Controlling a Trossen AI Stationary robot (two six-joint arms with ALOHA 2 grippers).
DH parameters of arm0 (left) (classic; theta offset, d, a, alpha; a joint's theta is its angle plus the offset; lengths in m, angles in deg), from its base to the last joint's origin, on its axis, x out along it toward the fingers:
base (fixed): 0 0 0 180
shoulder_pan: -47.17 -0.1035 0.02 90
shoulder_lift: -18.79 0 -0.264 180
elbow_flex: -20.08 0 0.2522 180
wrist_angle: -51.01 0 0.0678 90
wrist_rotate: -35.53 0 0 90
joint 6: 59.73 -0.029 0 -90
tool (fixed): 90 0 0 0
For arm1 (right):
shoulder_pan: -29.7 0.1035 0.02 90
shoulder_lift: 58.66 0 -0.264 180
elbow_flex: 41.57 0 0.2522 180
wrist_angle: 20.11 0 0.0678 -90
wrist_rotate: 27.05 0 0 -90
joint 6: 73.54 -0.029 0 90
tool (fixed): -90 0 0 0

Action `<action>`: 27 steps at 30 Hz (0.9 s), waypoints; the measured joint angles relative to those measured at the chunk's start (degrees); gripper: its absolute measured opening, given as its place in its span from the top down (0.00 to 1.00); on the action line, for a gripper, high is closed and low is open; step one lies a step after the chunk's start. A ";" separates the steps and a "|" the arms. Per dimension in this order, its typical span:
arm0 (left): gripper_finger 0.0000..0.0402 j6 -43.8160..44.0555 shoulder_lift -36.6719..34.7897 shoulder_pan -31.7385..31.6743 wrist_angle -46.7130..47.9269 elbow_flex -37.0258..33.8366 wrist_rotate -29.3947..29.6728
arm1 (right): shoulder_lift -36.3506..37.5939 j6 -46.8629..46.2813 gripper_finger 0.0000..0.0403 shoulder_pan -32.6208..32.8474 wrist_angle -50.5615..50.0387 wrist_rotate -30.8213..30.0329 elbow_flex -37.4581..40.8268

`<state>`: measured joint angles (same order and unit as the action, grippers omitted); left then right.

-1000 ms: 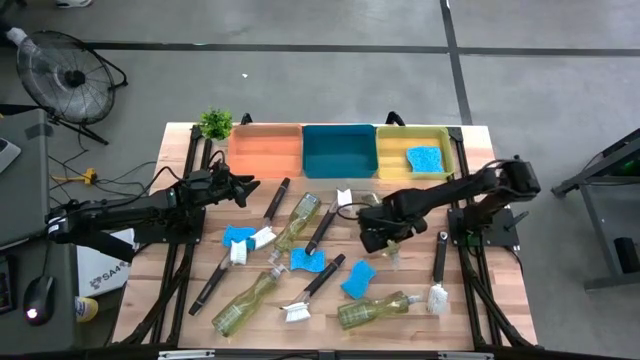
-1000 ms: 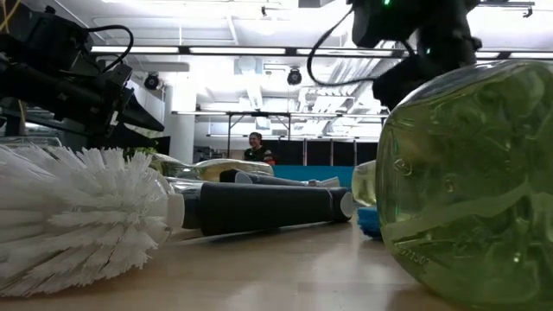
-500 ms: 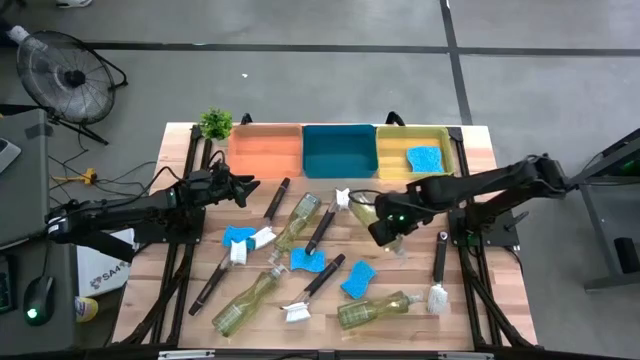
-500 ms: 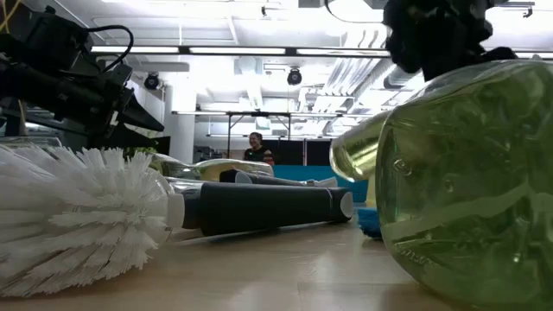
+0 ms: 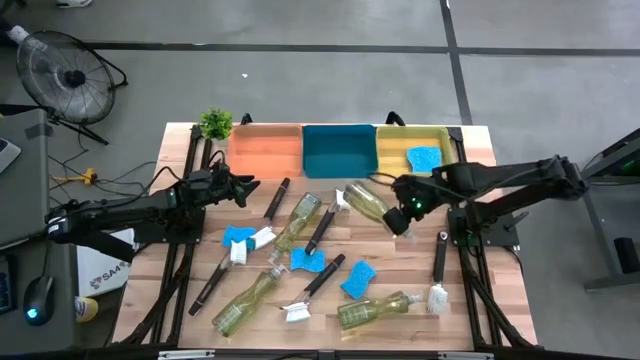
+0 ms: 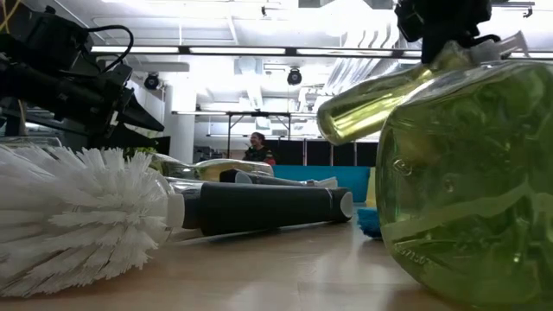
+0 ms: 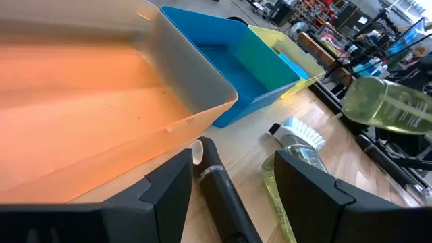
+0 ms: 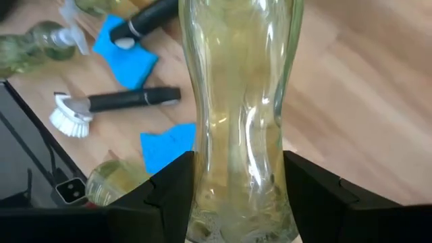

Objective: Pick & Place Kitchen Sink Supplies
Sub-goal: Put the green dishwashing liquid bottle into the blue bin

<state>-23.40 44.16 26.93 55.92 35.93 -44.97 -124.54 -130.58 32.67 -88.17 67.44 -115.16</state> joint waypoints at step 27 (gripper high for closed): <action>0.49 0.00 -0.01 0.00 0.00 -0.01 0.05 | -0.42 41.86 0.73 -14.89 -3.75 3.29 -3.29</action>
<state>-23.40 44.15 26.93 55.92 35.91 -44.92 -124.96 -88.73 17.78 -91.93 70.72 -118.45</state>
